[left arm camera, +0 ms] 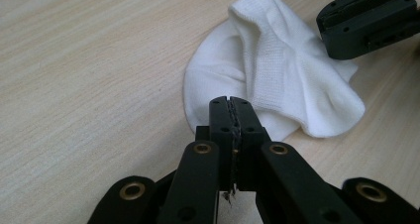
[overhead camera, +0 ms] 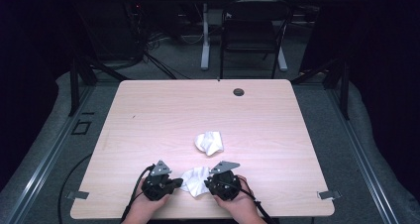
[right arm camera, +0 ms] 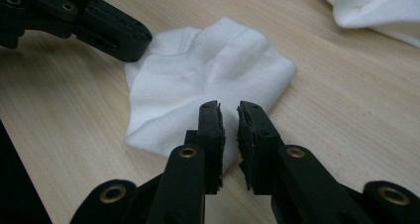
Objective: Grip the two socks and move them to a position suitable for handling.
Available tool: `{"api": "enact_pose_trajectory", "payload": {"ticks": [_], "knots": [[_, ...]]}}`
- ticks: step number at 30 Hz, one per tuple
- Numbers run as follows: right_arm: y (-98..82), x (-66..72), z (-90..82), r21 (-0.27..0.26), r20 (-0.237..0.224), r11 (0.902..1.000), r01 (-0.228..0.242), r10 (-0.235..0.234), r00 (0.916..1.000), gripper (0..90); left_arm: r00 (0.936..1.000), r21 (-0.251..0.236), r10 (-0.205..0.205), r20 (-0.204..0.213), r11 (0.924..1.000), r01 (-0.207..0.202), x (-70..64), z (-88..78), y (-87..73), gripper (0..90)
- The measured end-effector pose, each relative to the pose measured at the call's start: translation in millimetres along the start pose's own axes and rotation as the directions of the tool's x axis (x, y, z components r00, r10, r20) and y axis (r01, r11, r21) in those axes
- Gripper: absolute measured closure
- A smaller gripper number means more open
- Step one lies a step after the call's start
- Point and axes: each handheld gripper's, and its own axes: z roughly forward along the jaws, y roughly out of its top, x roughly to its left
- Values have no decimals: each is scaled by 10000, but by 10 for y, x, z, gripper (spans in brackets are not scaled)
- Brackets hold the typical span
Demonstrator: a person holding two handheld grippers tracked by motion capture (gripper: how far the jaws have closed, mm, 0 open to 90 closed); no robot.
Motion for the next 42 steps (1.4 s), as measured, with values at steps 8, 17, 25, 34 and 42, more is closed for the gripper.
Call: {"api": "enact_pose_trajectory", "payload": {"ticks": [8, 17, 25, 34, 42], "knots": [[88, 168, 20, -256, -107, 9988, 410, -413, 9991, 767, 9999, -74, 137, -33, 9999, -137, -24, 17, 3, 889], [167, 262, 101, -337, -354, 9984, 444, -456, 9983, 754, 9999, -50, 147, 26, 9999, -147, -18, 16, 6, 881], [175, 323, 194, -277, -548, 9986, 454, -469, 9974, 747, 9999, -83, 101, 7, 9999, -101, -22, 19, 3, 882], [160, 355, 291, -75, -526, 9983, 575, -578, 9969, 701, 9999, -96, 120, 18, 9999, -120, -19, 20, 3, 884], [137, 358, 319, -84, -316, 9981, 610, -613, 9976, 767, 9999, -84, 149, 17, 9999, -148, -16, 19, 4, 884]]}}
